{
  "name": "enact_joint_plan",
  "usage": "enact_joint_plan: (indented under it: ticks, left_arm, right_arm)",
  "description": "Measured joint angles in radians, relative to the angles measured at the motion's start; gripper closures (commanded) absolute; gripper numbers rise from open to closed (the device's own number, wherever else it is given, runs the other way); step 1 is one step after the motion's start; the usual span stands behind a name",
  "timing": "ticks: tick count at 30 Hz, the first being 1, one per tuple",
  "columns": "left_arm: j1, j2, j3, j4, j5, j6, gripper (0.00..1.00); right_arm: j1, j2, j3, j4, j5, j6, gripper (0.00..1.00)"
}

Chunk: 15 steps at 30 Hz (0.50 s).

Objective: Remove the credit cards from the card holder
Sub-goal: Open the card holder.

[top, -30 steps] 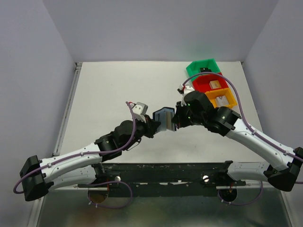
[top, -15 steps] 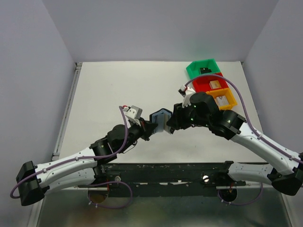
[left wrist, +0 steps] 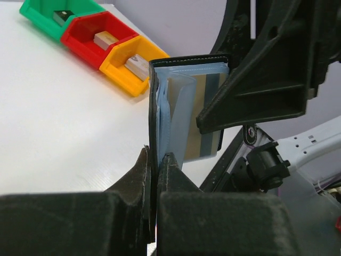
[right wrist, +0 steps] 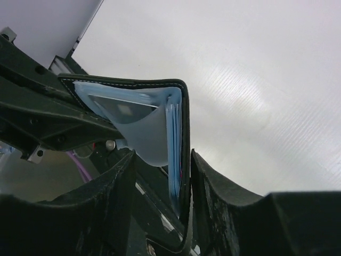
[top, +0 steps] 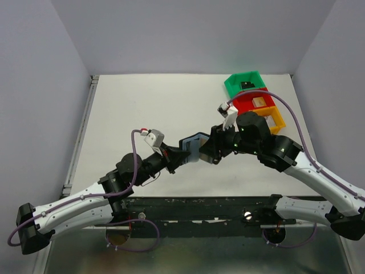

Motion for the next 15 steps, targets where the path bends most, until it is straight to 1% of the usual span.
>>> enact_joint_plan:
  ticks: [2, 4, 6, 8, 9, 10, 12, 13, 14, 15]
  left_arm:
    - [0.006, -0.026, 0.000, 0.000, 0.017, 0.002, 1.00]
    - [0.015, -0.055, 0.000, 0.002, 0.038, 0.003, 1.00]
    - [0.026, -0.072, 0.000, 0.002, 0.053, 0.003, 1.00]
    - [0.042, -0.086, 0.000, 0.009, 0.072, 0.003, 1.00]
    - [0.050, -0.089, 0.000, 0.012, 0.082, 0.002, 0.94]
    - [0.057, -0.090, -0.001, 0.016, 0.089, 0.000, 0.75]
    - [0.068, -0.093, -0.002, 0.023, 0.098, -0.004, 0.30]
    - [0.072, -0.095, -0.004, 0.025, 0.100, -0.005, 0.15]
    - [0.076, -0.098, -0.009, 0.033, 0.100, -0.006, 0.06]
    - [0.079, -0.103, -0.014, 0.044, 0.100, -0.014, 0.01]
  right_arm:
    - [-0.005, -0.011, -0.004, 0.004, -0.022, -0.010, 0.54]
    - [-0.010, -0.018, -0.004, 0.008, -0.046, -0.021, 0.62]
    - [-0.011, -0.021, -0.004, 0.012, -0.070, -0.028, 0.73]
    - [-0.011, -0.021, -0.004, 0.015, -0.095, -0.036, 0.89]
    - [-0.012, -0.021, -0.004, 0.016, -0.104, -0.042, 0.96]
    - [-0.016, -0.021, -0.004, 0.016, -0.108, -0.047, 1.00]
    - [-0.021, -0.021, -0.004, 0.018, -0.116, -0.053, 1.00]
    - [-0.022, -0.021, -0.004, 0.018, -0.118, -0.054, 1.00]
    - [-0.021, -0.021, -0.004, 0.017, -0.122, -0.054, 1.00]
    - [-0.021, -0.021, -0.004, 0.018, -0.128, -0.055, 1.00]
